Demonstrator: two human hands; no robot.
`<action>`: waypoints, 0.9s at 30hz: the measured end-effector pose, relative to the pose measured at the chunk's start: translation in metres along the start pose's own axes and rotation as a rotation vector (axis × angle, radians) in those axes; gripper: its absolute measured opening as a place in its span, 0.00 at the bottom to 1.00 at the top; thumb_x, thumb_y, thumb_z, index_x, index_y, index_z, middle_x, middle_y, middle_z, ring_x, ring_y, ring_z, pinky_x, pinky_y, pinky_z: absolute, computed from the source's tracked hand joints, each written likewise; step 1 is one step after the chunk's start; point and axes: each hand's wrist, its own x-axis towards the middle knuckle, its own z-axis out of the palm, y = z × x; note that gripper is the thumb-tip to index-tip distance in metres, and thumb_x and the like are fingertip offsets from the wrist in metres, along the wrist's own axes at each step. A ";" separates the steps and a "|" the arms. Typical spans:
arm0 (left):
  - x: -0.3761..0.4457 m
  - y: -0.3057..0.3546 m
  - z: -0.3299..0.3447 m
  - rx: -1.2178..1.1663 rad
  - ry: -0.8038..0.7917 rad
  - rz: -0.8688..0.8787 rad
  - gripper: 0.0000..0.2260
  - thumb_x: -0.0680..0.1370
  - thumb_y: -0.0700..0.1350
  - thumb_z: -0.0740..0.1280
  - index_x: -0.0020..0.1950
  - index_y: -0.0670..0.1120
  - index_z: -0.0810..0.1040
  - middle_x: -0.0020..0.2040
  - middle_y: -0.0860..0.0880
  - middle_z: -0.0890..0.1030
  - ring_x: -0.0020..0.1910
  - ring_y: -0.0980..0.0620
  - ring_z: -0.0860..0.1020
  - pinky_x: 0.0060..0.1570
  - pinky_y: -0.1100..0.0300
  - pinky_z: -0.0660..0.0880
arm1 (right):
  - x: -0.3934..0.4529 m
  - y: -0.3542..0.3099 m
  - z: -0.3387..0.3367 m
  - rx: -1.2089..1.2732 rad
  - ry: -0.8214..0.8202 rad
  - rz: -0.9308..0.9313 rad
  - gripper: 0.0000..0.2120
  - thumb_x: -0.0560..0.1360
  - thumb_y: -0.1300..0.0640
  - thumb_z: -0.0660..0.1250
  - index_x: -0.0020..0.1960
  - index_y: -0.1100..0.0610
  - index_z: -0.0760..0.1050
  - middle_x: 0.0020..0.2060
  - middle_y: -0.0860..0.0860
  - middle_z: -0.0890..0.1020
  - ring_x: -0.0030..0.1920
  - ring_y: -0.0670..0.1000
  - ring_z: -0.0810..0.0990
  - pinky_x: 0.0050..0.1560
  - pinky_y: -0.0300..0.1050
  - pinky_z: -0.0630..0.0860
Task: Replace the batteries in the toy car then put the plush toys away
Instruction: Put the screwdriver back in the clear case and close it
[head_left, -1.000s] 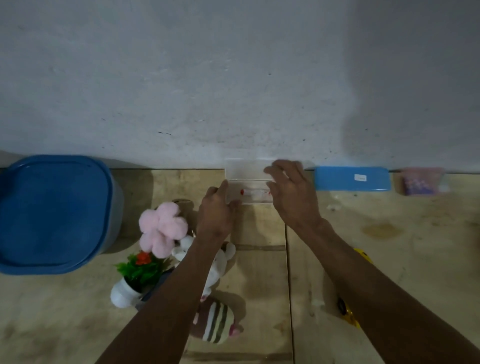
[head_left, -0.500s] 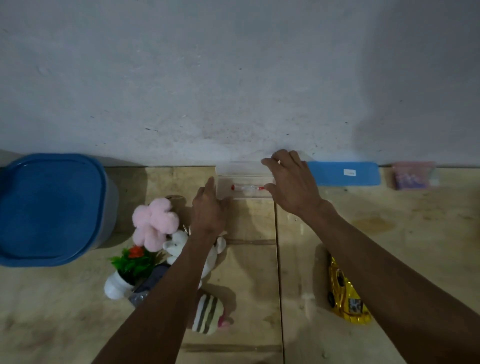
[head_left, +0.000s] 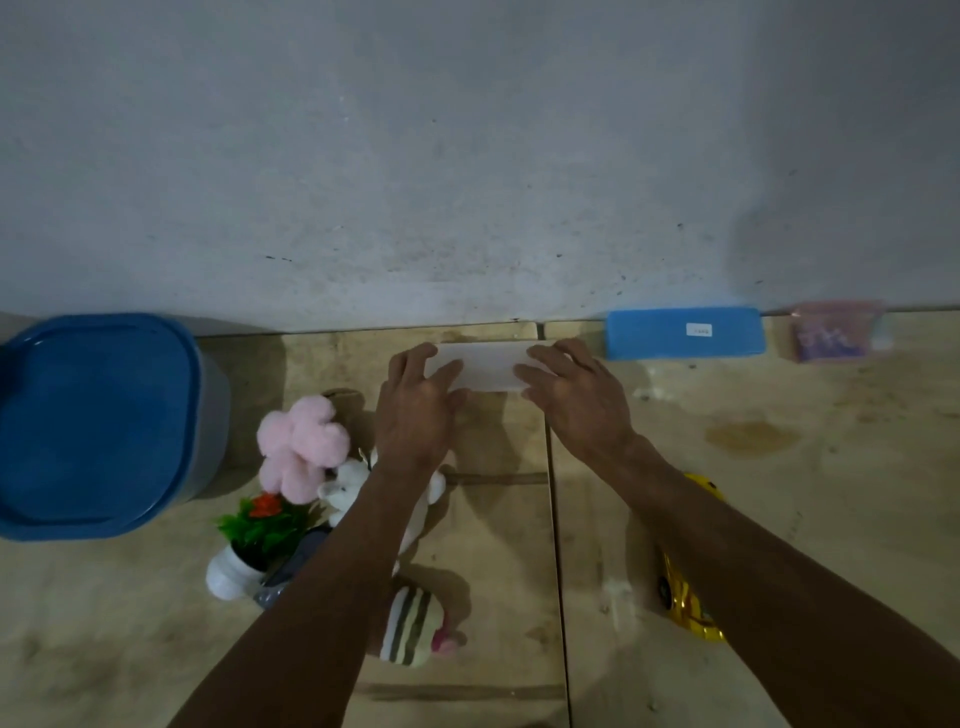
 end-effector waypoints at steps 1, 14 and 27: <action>0.001 -0.001 0.000 0.005 0.004 0.008 0.14 0.73 0.41 0.76 0.59 0.42 0.84 0.62 0.37 0.79 0.62 0.32 0.74 0.49 0.40 0.81 | 0.001 0.000 0.000 0.002 0.009 -0.003 0.16 0.67 0.61 0.79 0.55 0.57 0.84 0.56 0.55 0.84 0.57 0.60 0.81 0.48 0.56 0.83; 0.032 -0.011 0.008 0.046 0.029 0.068 0.12 0.78 0.45 0.66 0.56 0.42 0.84 0.61 0.37 0.77 0.61 0.32 0.71 0.45 0.44 0.80 | 0.021 0.003 0.014 -0.124 -0.006 0.022 0.22 0.64 0.65 0.79 0.57 0.57 0.83 0.59 0.54 0.83 0.60 0.60 0.80 0.46 0.52 0.82; 0.023 0.000 -0.023 0.078 -0.290 -0.039 0.21 0.81 0.49 0.64 0.75 0.49 0.70 0.76 0.44 0.65 0.74 0.41 0.62 0.66 0.44 0.69 | 0.021 -0.032 -0.014 0.068 -0.240 0.272 0.25 0.79 0.60 0.64 0.75 0.53 0.66 0.74 0.54 0.68 0.75 0.56 0.63 0.73 0.56 0.66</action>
